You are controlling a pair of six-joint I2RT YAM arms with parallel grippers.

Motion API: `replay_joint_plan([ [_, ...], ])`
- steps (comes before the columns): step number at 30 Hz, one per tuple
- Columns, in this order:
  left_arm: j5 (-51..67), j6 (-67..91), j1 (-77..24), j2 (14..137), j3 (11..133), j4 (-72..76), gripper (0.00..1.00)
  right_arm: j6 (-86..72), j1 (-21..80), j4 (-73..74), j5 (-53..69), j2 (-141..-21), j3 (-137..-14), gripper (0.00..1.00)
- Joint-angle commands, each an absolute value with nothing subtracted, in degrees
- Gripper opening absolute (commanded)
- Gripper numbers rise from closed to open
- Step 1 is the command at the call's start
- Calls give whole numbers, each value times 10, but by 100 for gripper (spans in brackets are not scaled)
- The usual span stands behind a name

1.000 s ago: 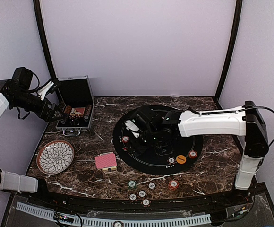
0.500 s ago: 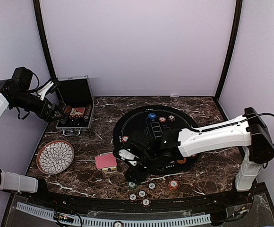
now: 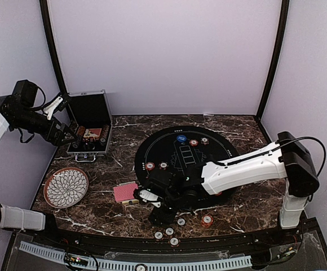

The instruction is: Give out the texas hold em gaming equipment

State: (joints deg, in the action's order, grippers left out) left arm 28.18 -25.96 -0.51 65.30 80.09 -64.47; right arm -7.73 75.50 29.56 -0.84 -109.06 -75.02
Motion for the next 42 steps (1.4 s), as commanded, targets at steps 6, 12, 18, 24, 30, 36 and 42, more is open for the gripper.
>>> replay_joint_plan([
  [6, 295, -265, -2, 642, 811, -666, 99, -70, 759, 284, -3, -1111, -746, 76],
  [12, 294, -265, -2, 642, 813, -667, 99, -71, 759, 282, -3, -1118, -748, 71],
  [18, 292, -266, -2, 644, 817, -668, 99, -71, 759, 280, -3, -1122, -747, 64],
  [24, 292, -265, -2, 645, 819, -668, 99, -71, 759, 280, -3, -1122, -746, 58],
  [30, 291, -266, -2, 644, 821, -670, 99, -71, 759, 280, -3, -1121, -747, 50],
  [36, 290, -267, -2, 643, 825, -671, 99, -73, 758, 279, 11, -1120, -744, 45],
  [42, 289, -268, -2, 643, 824, -671, 99, -74, 758, 277, 15, -1114, -740, 35],
])
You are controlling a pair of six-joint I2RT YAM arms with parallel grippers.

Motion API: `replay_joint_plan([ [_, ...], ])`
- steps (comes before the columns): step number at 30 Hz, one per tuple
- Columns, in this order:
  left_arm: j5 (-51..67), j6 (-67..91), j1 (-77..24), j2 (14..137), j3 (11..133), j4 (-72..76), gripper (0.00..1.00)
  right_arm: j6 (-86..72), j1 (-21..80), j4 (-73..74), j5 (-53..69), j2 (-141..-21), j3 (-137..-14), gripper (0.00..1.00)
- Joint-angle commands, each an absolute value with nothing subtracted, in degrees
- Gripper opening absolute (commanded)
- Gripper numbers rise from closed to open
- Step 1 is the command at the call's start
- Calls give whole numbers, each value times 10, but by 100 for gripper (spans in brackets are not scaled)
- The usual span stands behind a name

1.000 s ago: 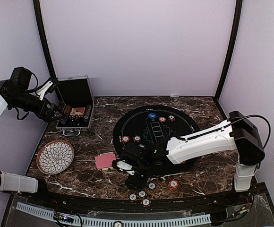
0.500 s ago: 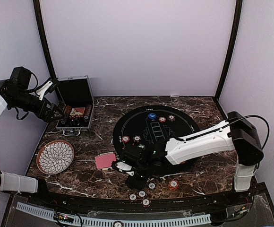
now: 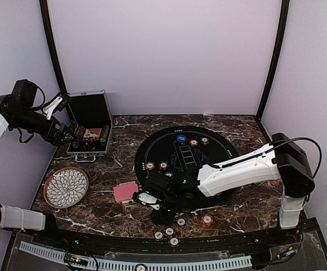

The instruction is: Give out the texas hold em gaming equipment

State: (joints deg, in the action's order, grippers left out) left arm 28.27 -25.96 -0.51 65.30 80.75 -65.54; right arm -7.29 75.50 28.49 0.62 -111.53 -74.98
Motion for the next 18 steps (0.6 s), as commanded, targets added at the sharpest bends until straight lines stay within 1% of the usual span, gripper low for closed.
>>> replay_joint_plan([
  [1, 290, -268, -2, 643, 824, -671, 99, -74, 758, 277, 16, -1112, -740, 33],
  [6, 290, -268, -2, 644, 824, -670, 99, -75, 757, 281, 15, -1097, -741, 21],
  [8, 289, -267, -2, 645, 824, -669, 99, -75, 755, 285, 14, -1092, -745, 19],
  [9, 290, -267, -2, 645, 824, -669, 99, -75, 755, 287, 12, -1090, -746, 19],
  [14, 292, -265, -2, 645, 821, -667, 99, -73, 752, 288, 2, -1084, -746, 26],
  [15, 292, -265, -2, 646, 820, -666, 99, -72, 752, 288, 2, -1083, -747, 32],
  [16, 292, -265, -2, 646, 820, -667, 99, -72, 752, 287, 2, -1085, -748, 42],
  [17, 293, -265, -2, 646, 820, -667, 99, -71, 752, 287, 2, -1086, -749, 57],
  [18, 292, -265, -2, 646, 820, -667, 99, -71, 752, 287, 2, -1088, -750, 63],
])
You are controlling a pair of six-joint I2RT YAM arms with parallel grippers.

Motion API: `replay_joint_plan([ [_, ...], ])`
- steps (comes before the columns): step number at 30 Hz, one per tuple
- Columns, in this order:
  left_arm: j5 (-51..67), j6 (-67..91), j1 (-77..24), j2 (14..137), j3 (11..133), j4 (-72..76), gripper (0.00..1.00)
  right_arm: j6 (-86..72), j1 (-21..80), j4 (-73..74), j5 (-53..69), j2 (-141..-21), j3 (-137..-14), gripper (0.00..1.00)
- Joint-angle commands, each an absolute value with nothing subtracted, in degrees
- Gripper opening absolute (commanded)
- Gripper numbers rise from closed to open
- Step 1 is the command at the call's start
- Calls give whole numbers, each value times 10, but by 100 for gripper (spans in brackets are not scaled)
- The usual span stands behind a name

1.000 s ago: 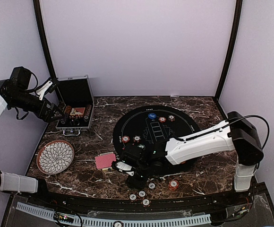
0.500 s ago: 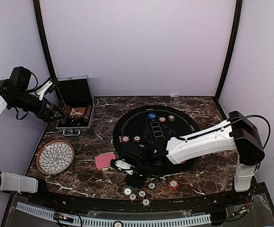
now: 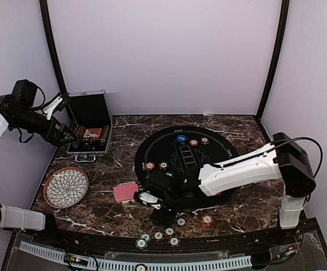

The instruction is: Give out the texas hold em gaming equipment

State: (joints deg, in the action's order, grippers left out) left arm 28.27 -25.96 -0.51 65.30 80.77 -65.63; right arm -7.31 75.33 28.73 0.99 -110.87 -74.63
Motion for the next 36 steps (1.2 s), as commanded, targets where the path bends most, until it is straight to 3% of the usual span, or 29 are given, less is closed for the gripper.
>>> replay_joint_plan([
  [1, 292, -265, -2, 646, 820, -667, 99, -70, 752, 286, 2, -1090, -750, 66],
  [20, 288, -269, -2, 641, 818, -669, 99, -59, 753, 272, 17, -1140, -763, 71],
  [36, 287, -269, -2, 641, 817, -668, 99, -60, 752, 271, 11, -1133, -765, 43],
])
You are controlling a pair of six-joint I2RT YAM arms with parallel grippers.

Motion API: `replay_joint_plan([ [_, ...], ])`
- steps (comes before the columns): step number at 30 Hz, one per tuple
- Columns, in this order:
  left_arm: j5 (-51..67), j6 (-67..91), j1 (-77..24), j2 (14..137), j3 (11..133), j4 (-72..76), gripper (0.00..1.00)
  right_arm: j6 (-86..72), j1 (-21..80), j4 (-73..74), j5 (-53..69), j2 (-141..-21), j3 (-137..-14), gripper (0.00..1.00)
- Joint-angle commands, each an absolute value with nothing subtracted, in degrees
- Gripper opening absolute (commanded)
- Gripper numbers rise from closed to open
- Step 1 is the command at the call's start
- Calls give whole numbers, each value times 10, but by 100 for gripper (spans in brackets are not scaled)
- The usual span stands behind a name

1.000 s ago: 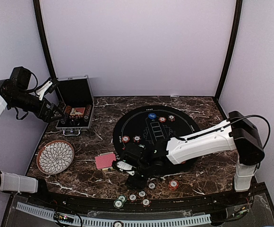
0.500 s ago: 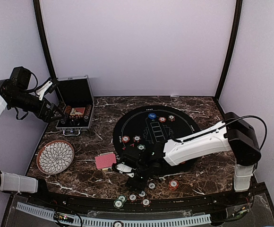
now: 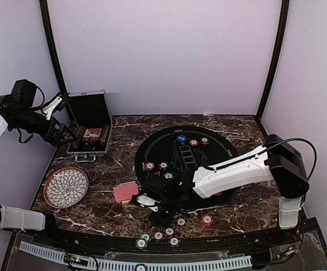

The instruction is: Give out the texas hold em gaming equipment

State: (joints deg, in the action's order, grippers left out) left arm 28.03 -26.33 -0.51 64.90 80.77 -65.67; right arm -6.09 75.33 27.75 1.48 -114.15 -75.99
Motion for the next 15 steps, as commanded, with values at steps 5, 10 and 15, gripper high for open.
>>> replay_joint_plan([
  [5, 288, -269, -2, 642, 819, -669, 99, -60, 752, 274, 11, -1128, -770, 39],
  [10, 288, -269, -2, 642, 821, -671, 99, -59, 752, 283, 7, -1119, -782, 35],
  [15, 287, -269, -2, 643, 822, -671, 99, -59, 752, 292, 6, -1106, -790, 34],
])
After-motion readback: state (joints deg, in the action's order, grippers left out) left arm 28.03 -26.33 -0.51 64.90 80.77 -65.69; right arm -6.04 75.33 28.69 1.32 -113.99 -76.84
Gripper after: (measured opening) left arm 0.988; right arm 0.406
